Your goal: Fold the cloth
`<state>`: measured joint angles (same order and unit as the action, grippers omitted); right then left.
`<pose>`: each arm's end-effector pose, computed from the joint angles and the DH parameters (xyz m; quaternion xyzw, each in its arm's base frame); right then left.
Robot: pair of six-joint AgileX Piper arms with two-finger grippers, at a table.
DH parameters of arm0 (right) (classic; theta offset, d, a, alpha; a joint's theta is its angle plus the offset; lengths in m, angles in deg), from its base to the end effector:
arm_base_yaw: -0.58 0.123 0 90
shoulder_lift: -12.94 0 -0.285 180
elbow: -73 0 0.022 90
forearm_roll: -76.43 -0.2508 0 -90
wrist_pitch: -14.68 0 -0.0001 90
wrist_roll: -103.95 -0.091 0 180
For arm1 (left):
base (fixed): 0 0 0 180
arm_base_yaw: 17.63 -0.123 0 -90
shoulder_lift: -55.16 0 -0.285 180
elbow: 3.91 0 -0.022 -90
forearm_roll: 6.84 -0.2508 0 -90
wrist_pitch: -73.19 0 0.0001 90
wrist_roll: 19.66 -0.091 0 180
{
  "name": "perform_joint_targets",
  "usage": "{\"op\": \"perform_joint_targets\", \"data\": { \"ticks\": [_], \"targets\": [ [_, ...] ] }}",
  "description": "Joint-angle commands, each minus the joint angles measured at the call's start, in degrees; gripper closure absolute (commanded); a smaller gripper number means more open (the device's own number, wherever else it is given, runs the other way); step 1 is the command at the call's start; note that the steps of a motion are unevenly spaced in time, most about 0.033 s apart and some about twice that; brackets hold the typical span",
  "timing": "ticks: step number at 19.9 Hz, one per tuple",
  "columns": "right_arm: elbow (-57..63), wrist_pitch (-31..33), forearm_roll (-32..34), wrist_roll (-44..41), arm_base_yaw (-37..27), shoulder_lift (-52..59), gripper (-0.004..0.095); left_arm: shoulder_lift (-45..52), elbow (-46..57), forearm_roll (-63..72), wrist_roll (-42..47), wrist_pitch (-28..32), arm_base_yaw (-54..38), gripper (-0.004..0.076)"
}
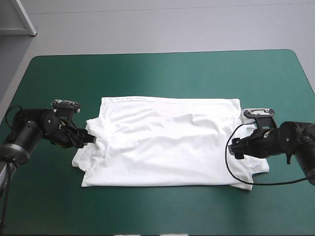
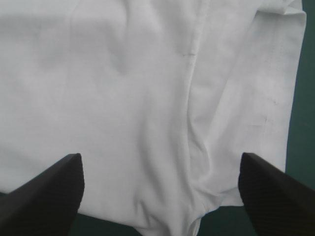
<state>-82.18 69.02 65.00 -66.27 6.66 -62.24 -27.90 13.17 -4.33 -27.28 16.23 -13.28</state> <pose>0.2147 0.0376 0.2960 -0.0956 0.9662 0.0846 0.2238 0.2507 -0.0224 0.2996 0.0942 0.9754 -0.0147 0.1990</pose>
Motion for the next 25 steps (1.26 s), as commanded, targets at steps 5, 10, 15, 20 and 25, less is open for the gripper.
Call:
{"op": "perform_joint_targets", "data": {
  "ticks": [5,10,15,20,25],
  "targets": [
    [-2.0,-1.7,1.5,-0.9,-0.2,1.6,0.0098,-1.4,-2.7,-6.7,5.5,2.8,0.0,0.0302],
    [-2.0,-0.8,1.5,-0.8,-0.2,1.6,0.0099,-9.1,-2.7,-6.4,5.8,3.4,0.0,0.0302],
    [-2.0,-0.4,1.5,-0.8,-0.2,1.6,0.0101,-15.6,-2.7,-6.1,5.8,6.7,0.0,0.0302],
    [-2.0,0.0,1.5,-0.8,-0.2,1.6,0.0143,-21.6,-2.7,-3.8,5.8,6.6,0.0,0.0316],
    [-2.1,-0.4,1.7,-0.8,-0.2,1.6,0.0162,-23.8,0.4,-1.2,2.4,8.3,0.0,0.0732]
  ]
}}
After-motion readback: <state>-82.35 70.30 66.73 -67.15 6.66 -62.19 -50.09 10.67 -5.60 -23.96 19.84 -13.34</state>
